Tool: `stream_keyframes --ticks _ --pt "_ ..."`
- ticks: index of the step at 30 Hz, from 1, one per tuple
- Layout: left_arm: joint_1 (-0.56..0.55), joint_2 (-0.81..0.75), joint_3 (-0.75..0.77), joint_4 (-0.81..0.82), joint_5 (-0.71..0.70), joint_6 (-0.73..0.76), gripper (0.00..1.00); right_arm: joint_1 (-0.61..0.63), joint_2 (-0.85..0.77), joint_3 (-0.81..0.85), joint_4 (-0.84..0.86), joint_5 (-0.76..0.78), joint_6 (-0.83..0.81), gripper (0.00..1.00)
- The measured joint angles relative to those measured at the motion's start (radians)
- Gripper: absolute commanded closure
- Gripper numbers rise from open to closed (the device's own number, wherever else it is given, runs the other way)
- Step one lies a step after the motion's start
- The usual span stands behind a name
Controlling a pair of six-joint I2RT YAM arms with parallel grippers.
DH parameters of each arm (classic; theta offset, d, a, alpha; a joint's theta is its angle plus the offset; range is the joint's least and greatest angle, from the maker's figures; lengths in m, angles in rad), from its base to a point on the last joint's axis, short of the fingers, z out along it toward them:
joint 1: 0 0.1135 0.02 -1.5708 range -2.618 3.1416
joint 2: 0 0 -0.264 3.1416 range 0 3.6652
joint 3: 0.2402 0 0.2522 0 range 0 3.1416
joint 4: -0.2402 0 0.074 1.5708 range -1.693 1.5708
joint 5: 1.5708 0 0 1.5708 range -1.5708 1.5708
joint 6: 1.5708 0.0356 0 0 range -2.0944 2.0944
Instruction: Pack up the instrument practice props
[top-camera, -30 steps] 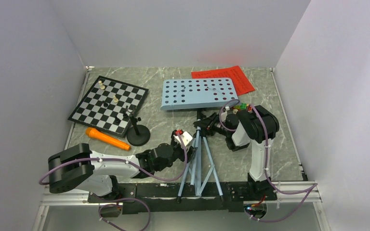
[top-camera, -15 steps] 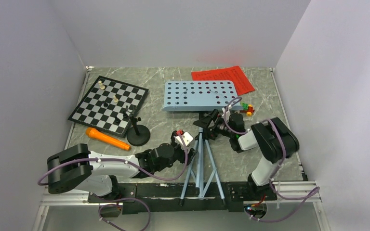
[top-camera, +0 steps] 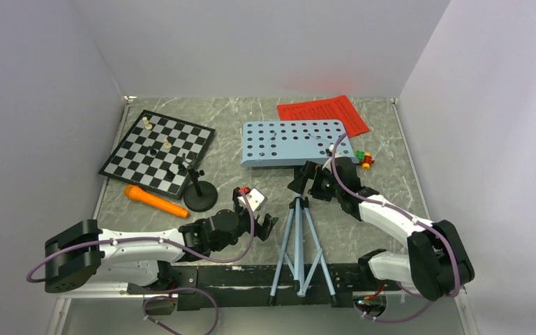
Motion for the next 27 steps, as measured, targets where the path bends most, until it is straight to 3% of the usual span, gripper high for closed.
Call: stream_keyframes --ticks 4,8,13,19,22,27 --pt "0.000 -0.034 0.000 -0.034 0.021 -0.002 0.02 0.043 -0.030 0.027 -0.153 0.077 -0.044 0.00" --pt "0.000 -0.068 0.012 -0.057 0.081 -0.023 0.02 0.087 -0.073 0.128 -0.326 0.124 -0.078 0.00" --pt "0.002 -0.067 0.032 -0.048 0.185 -0.044 0.05 0.128 -0.140 0.176 -0.443 0.129 -0.087 0.00" --pt "0.003 -0.034 0.018 0.012 0.241 -0.087 0.12 0.270 -0.140 0.132 -0.547 0.130 -0.082 0.02" --pt "0.003 -0.032 -0.013 0.034 0.257 -0.112 0.17 0.316 -0.135 0.100 -0.564 0.127 -0.072 0.11" --pt "0.003 -0.003 -0.074 0.082 0.266 -0.156 0.26 0.345 -0.098 0.046 -0.525 0.126 -0.045 0.39"
